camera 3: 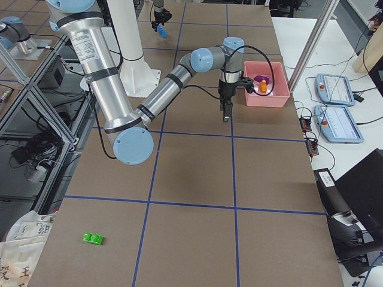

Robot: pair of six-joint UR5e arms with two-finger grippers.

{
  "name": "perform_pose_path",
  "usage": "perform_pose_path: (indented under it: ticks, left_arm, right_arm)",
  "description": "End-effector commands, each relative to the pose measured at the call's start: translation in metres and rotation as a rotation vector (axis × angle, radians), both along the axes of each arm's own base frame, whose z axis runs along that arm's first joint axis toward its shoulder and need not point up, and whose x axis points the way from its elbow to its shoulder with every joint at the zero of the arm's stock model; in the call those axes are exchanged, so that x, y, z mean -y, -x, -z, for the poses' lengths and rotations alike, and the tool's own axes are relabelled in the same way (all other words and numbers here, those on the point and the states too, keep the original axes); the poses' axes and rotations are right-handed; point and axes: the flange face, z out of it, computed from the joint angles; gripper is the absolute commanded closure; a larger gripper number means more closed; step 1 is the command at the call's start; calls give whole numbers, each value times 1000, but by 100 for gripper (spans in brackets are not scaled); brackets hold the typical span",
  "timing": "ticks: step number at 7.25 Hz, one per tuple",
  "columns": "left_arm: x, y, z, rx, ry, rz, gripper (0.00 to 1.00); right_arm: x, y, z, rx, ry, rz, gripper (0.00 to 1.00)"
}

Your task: Put all blocks into box

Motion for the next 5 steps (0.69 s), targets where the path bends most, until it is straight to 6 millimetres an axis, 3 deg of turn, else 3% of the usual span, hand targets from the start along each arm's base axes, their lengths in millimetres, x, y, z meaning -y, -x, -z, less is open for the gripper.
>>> perform_pose_path:
  ticks: [1, 3, 5]
  left_arm:
    - [-3, -12, -8, -5, -1, 1, 0]
    - [-4, -12, -10, -3, 4, -3, 1]
    - [-4, -11, -15, 6, 4, -3, 9]
  right_arm:
    - [-14, -17, -24, -15, -3, 43, 0]
    - [-30, -28, -34, -20, -3, 55, 0]
    - [-32, -31, -36, -21, -2, 56, 0]
